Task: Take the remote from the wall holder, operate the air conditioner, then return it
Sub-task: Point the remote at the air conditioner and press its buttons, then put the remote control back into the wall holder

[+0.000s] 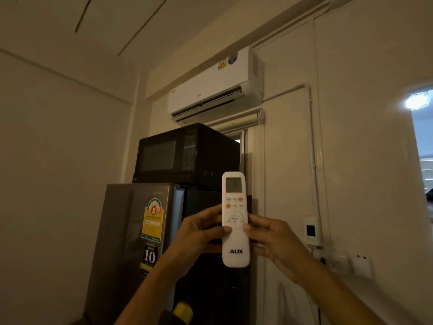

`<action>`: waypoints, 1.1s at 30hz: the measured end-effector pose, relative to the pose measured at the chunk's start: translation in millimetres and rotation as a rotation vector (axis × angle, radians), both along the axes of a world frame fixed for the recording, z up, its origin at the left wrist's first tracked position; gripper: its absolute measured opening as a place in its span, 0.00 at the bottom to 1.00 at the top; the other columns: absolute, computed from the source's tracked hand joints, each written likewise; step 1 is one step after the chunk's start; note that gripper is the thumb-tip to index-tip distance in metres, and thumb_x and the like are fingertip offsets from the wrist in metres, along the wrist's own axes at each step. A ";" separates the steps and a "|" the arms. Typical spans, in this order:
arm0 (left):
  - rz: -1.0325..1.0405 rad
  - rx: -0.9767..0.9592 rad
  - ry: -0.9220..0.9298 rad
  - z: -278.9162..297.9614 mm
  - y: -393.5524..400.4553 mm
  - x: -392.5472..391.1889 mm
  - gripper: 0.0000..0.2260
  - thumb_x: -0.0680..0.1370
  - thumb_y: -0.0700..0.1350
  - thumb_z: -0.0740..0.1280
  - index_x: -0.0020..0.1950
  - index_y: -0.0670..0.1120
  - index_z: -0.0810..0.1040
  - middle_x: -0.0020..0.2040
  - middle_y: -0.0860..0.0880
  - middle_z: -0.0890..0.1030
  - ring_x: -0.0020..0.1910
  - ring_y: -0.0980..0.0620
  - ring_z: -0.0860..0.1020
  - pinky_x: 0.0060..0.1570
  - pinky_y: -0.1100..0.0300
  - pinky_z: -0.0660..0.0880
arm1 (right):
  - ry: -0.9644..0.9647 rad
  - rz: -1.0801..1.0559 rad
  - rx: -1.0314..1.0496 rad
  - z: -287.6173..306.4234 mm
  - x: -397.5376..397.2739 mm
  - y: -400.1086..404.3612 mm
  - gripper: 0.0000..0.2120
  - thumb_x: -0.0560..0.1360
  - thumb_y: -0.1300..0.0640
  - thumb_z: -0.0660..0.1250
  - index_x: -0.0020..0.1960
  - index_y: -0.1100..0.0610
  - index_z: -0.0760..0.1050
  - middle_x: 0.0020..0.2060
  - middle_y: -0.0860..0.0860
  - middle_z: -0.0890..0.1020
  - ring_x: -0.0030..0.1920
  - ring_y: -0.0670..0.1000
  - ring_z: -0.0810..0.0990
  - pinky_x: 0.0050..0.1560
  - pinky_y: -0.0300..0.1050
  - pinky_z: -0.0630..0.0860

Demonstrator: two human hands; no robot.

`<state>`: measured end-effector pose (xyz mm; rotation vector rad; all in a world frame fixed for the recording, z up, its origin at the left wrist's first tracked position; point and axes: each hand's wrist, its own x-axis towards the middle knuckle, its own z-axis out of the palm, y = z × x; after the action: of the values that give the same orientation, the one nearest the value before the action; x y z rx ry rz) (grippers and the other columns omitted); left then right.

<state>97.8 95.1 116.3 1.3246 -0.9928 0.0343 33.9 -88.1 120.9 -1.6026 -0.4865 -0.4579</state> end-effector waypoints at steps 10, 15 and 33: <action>-0.026 0.043 0.057 -55.7 -15.4 -1.9 0.21 0.74 0.35 0.67 0.55 0.61 0.76 0.49 0.59 0.85 0.49 0.57 0.84 0.38 0.64 0.81 | 0.058 -0.075 0.010 -60.3 -8.9 -11.0 0.15 0.73 0.60 0.66 0.54 0.42 0.76 0.49 0.44 0.85 0.50 0.47 0.84 0.39 0.40 0.81; -0.065 0.056 0.074 -79.1 -29.8 -4.5 0.21 0.74 0.35 0.67 0.55 0.62 0.76 0.51 0.60 0.85 0.50 0.58 0.83 0.38 0.65 0.81 | 0.087 -0.133 0.018 -85.8 -15.4 -22.5 0.16 0.73 0.61 0.66 0.55 0.43 0.76 0.50 0.43 0.85 0.51 0.48 0.83 0.42 0.43 0.82; -0.143 0.133 0.091 -129.5 -172.8 43.3 0.23 0.73 0.37 0.70 0.55 0.66 0.76 0.52 0.60 0.84 0.51 0.58 0.83 0.38 0.65 0.81 | 0.171 -0.289 -0.050 -128.8 2.4 -157.8 0.15 0.71 0.62 0.69 0.55 0.49 0.75 0.50 0.52 0.85 0.50 0.52 0.84 0.46 0.51 0.82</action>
<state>141.0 -77.7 -13.2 1.3607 -1.0238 -0.2018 36.3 -245.9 -7.9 -1.7512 -0.1373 -0.5227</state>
